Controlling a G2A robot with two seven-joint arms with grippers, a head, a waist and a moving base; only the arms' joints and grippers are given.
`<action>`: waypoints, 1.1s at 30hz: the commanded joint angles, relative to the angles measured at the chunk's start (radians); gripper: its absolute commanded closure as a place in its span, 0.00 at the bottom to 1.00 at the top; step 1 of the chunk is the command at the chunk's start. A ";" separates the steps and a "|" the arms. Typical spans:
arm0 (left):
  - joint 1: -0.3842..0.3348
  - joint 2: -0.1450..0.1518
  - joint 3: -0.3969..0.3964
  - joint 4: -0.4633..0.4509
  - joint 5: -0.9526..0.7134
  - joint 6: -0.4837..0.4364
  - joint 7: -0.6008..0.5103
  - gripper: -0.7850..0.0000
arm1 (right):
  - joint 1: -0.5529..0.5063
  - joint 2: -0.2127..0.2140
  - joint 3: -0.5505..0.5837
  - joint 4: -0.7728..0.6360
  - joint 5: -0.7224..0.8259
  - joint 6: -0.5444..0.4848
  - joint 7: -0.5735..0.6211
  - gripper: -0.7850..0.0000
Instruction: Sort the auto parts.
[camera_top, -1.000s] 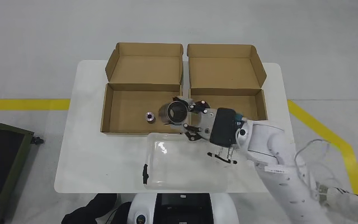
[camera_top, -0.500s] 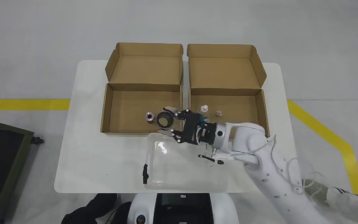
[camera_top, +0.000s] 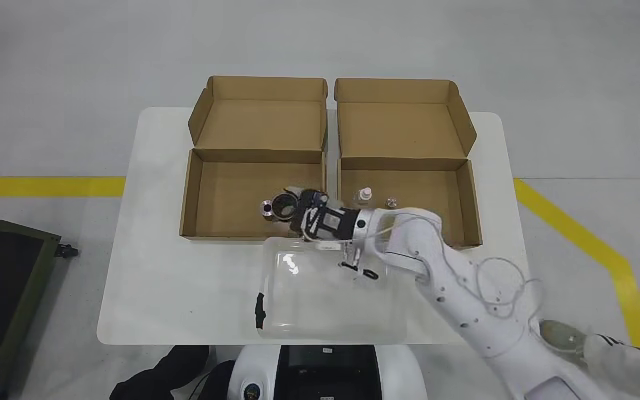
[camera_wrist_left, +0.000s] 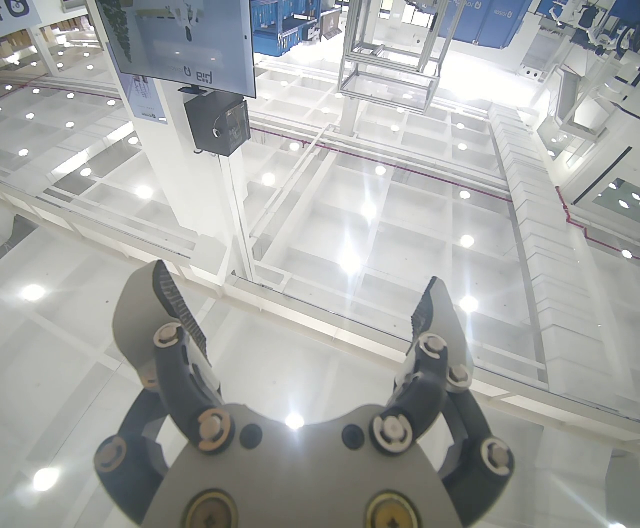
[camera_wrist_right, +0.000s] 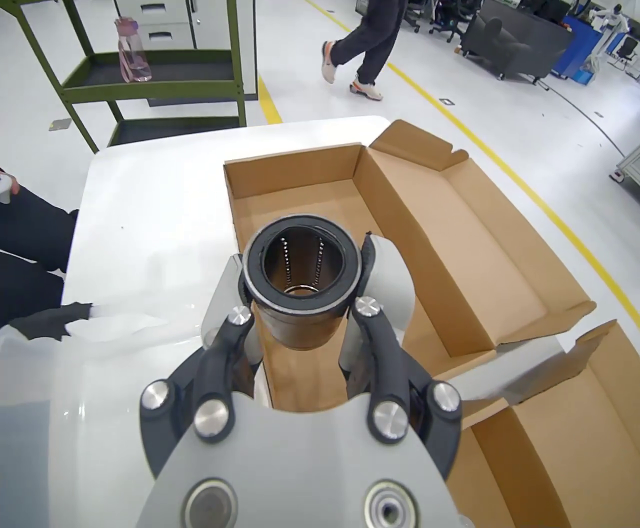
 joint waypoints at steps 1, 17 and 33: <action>0.000 0.000 0.000 0.000 0.000 0.000 0.000 0.00 | 0.016 -0.007 -0.014 0.024 -0.006 0.019 0.016 1.00; 0.000 0.000 0.000 0.000 0.000 0.000 0.000 0.00 | 0.127 -0.065 -0.108 0.183 -0.033 0.103 0.130 1.00; 0.000 0.000 0.000 0.000 0.000 0.000 0.000 0.00 | 0.179 -0.114 -0.164 0.296 -0.031 0.110 0.162 0.71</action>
